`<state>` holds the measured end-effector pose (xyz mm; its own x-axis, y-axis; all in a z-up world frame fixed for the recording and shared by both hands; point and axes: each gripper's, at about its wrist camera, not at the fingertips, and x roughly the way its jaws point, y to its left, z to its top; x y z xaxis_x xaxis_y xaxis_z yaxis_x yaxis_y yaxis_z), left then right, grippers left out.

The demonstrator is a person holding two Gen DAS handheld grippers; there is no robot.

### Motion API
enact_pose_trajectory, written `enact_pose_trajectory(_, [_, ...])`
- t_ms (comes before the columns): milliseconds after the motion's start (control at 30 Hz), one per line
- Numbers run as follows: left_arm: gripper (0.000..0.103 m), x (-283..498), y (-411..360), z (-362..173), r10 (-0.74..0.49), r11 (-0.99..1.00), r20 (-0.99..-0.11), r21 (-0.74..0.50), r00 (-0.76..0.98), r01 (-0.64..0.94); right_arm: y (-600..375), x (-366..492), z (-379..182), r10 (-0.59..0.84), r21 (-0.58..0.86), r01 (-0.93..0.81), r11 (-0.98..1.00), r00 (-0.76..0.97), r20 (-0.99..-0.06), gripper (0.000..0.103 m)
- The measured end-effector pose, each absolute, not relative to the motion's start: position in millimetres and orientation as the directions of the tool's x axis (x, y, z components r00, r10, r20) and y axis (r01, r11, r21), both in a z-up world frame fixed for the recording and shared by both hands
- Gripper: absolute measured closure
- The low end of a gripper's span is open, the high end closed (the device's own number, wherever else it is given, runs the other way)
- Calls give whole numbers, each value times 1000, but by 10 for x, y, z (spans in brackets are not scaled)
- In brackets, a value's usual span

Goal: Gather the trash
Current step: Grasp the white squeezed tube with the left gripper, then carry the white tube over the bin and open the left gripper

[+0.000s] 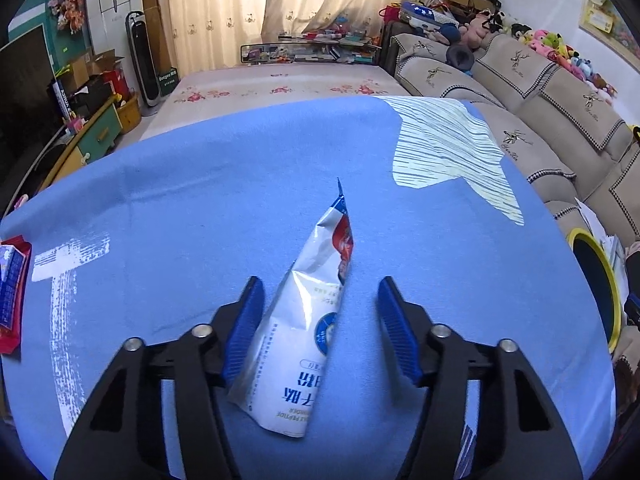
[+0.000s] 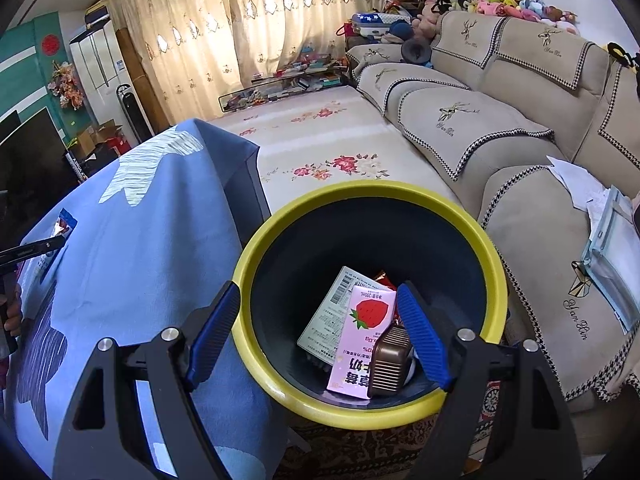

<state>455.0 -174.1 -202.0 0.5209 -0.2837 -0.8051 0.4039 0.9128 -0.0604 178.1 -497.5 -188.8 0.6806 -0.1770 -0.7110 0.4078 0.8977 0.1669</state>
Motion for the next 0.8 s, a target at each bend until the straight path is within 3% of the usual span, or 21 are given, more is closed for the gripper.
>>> enact_pose_trajectory(200, [75,4538,-1609,-2002,-273,927,-802,-71,531,369,-4978,1758,-1914,-163,185,405,895,685,-710,27])
enact_pose_trajectory(267, [78,4520,-1573,-1979,-268,930,-804,-72,530,361,-4972,1734,-1904,-160,190,402,896,690,-706,27])
enact_pose_trajectory(533, [79,4086,-1922,-1650,-315,896,-785,-62,533,440,-5022,1500,-1769,-168,215,403,890,727,-665,27])
enact_pose_trajectory(800, [79,3272,-3056,-1204,-499,731,-749,-94,436,676,-5223,1081,-1697,-212,226,447,866,736,-643,27])
